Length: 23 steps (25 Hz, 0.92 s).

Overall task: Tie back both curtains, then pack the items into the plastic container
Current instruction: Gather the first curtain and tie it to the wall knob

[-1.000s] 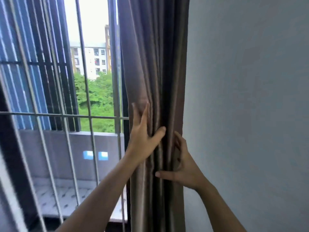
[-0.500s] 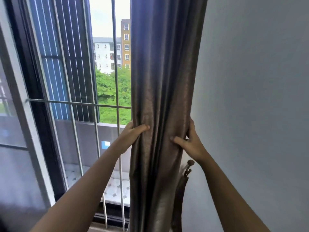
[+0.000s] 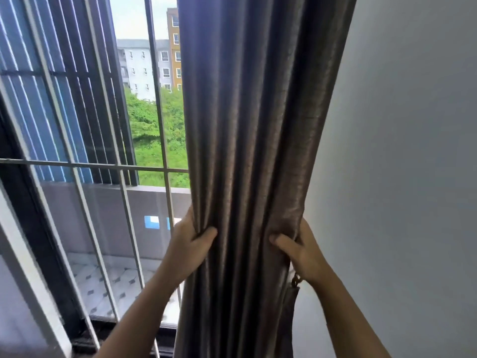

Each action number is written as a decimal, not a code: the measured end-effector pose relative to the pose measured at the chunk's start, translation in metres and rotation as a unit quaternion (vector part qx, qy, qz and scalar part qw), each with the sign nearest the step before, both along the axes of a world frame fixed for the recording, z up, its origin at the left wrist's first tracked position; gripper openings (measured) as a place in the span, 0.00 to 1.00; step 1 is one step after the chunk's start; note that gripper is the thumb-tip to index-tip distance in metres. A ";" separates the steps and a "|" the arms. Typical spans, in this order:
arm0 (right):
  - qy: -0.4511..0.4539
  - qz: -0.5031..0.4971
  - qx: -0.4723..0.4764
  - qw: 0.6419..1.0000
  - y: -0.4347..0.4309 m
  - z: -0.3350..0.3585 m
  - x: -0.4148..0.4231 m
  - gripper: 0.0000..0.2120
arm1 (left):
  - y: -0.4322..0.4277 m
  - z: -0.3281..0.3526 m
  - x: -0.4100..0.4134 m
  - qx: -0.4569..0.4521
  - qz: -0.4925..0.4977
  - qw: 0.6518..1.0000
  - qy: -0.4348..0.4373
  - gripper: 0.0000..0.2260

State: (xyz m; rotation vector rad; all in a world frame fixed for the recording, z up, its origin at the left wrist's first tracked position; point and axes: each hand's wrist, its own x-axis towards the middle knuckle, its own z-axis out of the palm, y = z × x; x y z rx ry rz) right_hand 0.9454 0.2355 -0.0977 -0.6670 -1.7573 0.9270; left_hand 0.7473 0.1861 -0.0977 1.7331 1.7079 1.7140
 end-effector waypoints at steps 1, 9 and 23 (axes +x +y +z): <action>0.011 -0.006 0.015 1.000 0.000 0.008 0.004 0.38 | -0.002 0.002 -0.006 0.006 -0.012 1.000 -0.010 0.13; -0.026 -0.083 0.080 0.993 0.035 0.082 0.006 0.42 | 0.040 0.064 0.000 0.028 -0.003 0.999 -0.021 0.23; -0.211 -0.108 -0.134 0.962 -0.008 -0.125 0.040 0.25 | 0.019 -0.089 0.061 -0.210 -0.171 0.962 0.032 0.25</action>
